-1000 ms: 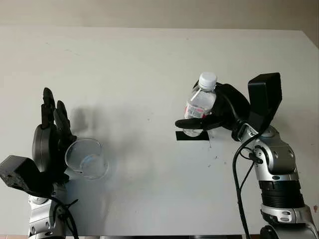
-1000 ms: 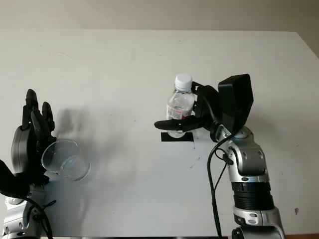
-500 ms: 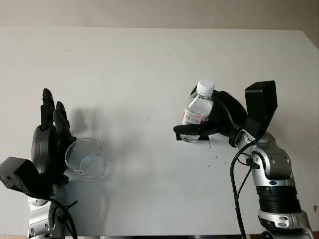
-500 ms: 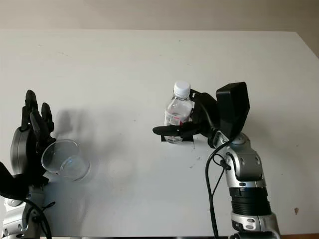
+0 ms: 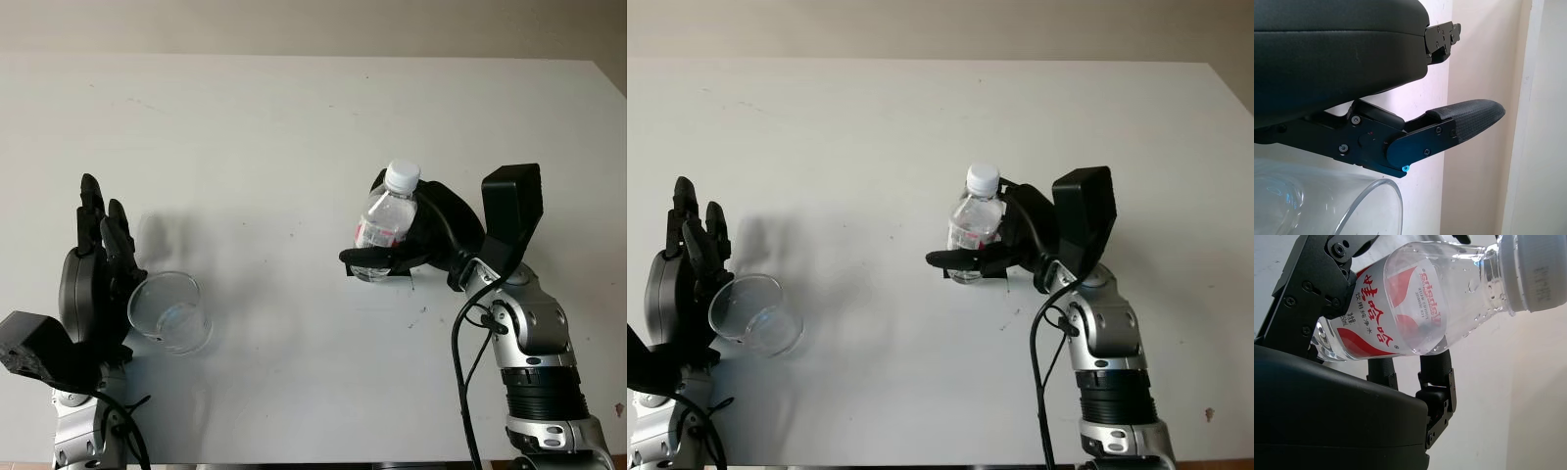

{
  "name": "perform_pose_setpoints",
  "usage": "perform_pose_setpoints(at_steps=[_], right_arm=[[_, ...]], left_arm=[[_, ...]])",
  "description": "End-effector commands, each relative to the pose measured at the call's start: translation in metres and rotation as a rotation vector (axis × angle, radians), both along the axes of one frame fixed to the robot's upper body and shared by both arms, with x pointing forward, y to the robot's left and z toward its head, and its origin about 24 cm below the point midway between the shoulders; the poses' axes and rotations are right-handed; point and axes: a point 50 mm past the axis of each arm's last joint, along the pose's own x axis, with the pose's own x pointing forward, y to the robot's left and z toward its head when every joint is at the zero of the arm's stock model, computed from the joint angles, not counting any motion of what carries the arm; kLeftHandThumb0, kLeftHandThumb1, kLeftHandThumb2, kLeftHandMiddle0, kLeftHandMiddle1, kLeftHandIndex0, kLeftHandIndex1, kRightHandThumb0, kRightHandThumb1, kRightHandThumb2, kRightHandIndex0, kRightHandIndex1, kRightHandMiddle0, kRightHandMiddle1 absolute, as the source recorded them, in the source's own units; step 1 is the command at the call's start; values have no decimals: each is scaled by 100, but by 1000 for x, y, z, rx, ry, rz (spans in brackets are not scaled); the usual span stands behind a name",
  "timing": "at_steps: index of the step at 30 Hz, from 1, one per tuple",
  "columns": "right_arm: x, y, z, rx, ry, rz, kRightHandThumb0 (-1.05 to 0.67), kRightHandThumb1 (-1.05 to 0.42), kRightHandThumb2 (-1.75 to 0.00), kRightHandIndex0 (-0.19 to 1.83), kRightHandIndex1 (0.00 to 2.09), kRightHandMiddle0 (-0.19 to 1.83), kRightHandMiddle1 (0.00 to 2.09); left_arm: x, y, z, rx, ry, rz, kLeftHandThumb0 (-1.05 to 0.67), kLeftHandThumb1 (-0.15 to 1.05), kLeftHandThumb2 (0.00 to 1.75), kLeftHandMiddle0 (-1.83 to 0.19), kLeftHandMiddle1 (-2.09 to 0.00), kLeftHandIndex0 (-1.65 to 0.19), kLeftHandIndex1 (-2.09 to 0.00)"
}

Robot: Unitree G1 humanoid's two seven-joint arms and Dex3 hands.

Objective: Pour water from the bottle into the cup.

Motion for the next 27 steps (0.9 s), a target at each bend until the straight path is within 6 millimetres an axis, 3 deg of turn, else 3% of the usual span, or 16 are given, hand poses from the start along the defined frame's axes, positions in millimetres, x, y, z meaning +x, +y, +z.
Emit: perform_pose_setpoints(at_steps=[1, 3, 5, 7, 8, 9, 10, 12, 13, 15, 17, 19, 22, 27], right_arm=[[-3, -2, -5, -20, 2, 8, -22, -105, -30, 162, 209, 125, 209], [-4, -1, -5, -47, -10, 25, -24, -105, -22, 151, 209, 115, 209], [-5, -1, -4, -73, -19, 43, -26, -105, -13, 120, 209, 73, 209], [-7, -1, -5, -91, -38, 63, -29, -103, -8, 95, 209, 45, 209], [-8, -1, -6, -98, -47, 69, -31, -101, -7, 79, 209, 32, 209], [-9, 0, -7, -106, -54, 72, -33, -99, -6, 41, 209, 18, 209], [-10, 0, -8, -115, -58, 71, -34, -97, -5, 21, 209, 10, 209], [-12, 1, -9, -149, -72, 71, -37, -94, -5, -6, 209, -4, 206], [-13, 1, -10, -174, -90, 83, -37, -92, -5, -14, 201, -8, 186], [-16, 1, -11, -221, -135, 118, -38, -92, -5, -18, 175, -8, 149], [-18, -1, -14, -247, -157, 133, -43, -91, -5, -19, 121, -10, 98], [-19, -4, -16, -255, -170, 130, -46, -90, -5, -19, 91, -12, 71], [-21, -8, -20, -255, -200, 117, -49, -91, -5, -18, 60, -15, 46], [-24, -14, -26, -233, -201, 103, -55, -91, -5, -18, 42, -14, 31]], left_arm=[[-4, 3, -9, -7, 40, 15, -77, 105, 75, 18, -5, 19, 0], [-4, 3, -8, -9, 40, 14, -77, 105, 75, 18, -5, 19, 0], [-4, 3, -8, -5, 40, 18, -77, 105, 75, 18, -6, 19, 0], [-4, 3, -9, -4, 41, 20, -77, 105, 75, 18, -5, 19, 0], [-5, 3, -9, -6, 41, 21, -77, 105, 75, 18, -5, 19, 0], [-5, 3, -10, -12, 41, 21, -77, 105, 74, 18, -5, 19, 0], [-5, 3, -10, -16, 42, 23, -77, 105, 74, 18, -6, 19, 0], [-4, 2, -11, -16, 47, 24, -76, 105, 74, 17, -6, 19, 0], [-4, 2, -11, -14, 53, 24, -76, 105, 75, 18, -5, 19, 0], [-4, 2, -11, -20, 54, 22, -77, 105, 75, 18, -5, 19, 0], [-4, 3, -12, -22, 49, 20, -77, 105, 75, 19, -5, 19, 0], [-4, 3, -12, -19, 49, 24, -77, 105, 75, 18, -5, 19, 0], [-4, 4, -12, -18, 53, 30, -77, 105, 74, 18, -5, 19, 0], [-4, 4, -12, -22, 53, 28, -77, 105, 75, 19, -5, 19, 0]])
